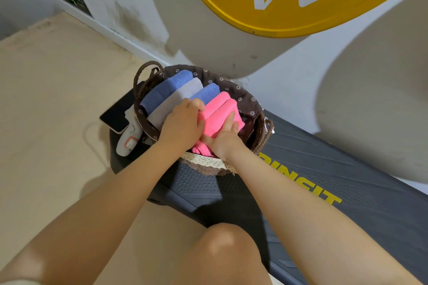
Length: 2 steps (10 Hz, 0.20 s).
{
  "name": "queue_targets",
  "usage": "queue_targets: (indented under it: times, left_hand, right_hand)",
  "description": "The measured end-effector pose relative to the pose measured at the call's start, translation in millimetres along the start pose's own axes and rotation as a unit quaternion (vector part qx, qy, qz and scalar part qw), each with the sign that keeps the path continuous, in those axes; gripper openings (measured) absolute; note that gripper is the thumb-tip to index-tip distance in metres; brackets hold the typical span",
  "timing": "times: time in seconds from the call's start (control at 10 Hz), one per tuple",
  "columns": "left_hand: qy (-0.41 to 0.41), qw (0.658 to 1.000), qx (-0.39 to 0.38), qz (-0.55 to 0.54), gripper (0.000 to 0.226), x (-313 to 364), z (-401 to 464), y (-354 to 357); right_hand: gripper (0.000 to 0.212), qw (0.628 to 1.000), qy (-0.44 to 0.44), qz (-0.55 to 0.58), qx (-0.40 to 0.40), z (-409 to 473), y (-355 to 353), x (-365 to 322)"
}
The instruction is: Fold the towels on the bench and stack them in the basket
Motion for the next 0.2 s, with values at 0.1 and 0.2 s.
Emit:
queue_targets:
  times: [0.1,0.2]
  left_hand:
    - [0.024,0.999,-0.021,0.034,0.030,7.8,-3.6,-1.2]
    - [0.040,0.999,0.009,-0.019,0.034,25.6,-6.2,-9.7]
  right_hand:
    - [0.098,0.999,-0.018,0.026,0.030,-11.6,-7.2,0.8]
    - [0.064,0.992,-0.055,0.046,0.103,-37.0,-29.4,-4.7]
Point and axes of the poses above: each hand's wrist, its own z-axis towards the middle knuckle, its own y-axis out of the palm, x = y × z, the point moved 5 cm from there along z, towards the middle knuckle, and after that the axes turned 6 degrees about z, right-handed, at the moved point
